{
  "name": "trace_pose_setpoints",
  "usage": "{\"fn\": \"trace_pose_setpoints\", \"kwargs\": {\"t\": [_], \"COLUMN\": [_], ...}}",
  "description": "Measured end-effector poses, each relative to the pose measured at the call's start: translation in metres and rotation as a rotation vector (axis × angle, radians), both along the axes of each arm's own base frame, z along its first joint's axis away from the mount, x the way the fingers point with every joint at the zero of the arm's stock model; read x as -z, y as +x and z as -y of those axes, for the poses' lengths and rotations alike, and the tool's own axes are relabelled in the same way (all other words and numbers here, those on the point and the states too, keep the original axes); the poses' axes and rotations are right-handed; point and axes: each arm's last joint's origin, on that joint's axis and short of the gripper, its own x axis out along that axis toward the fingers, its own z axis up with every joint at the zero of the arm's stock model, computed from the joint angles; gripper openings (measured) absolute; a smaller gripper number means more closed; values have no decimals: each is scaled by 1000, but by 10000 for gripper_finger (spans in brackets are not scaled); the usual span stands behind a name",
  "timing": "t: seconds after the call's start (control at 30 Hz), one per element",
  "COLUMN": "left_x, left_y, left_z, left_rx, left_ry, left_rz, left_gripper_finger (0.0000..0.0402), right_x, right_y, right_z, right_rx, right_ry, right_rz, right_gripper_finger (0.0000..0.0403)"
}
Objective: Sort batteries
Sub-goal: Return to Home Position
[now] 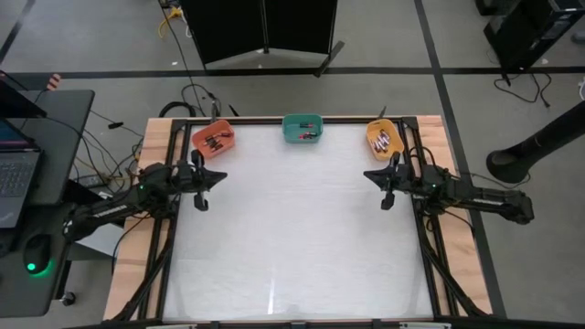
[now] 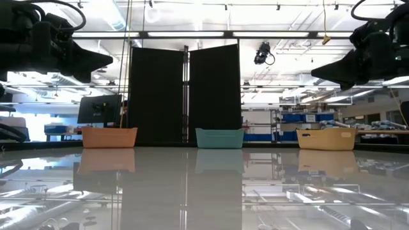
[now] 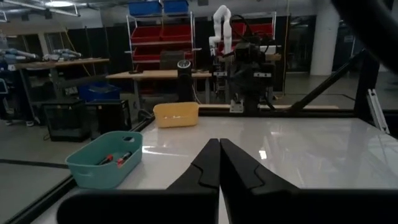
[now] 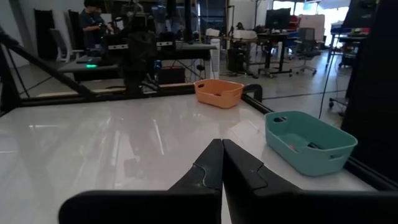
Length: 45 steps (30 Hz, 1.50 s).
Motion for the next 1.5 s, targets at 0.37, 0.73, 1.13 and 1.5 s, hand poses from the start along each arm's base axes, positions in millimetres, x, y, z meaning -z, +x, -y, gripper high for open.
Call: {"fn": "trace_pose_setpoints", "kwargs": {"t": [0.37, 0.73, 1.13, 1.5], "left_x": [1, -4, 2, 7], "left_y": [0, -1, 0, 0], "left_z": [0, -1, -3, -4], "left_rx": [0, -52, -94, -128], "left_ry": [-1, 28, 12, -10], "left_rz": [-5, 43, -26, -71], "left_gripper_finger": [10, 10, 10, 10], "right_x": [5, 4, 1, 2], "right_y": [3, 3, 1, 0], "right_z": [2, 1, 2, 4], "right_rx": [18, 5, 30, 49], "right_ry": [45, 45, 6, 37], "right_rz": [-47, -57, -37, -29], "right_gripper_finger": [22, 7, 7, 40]}}
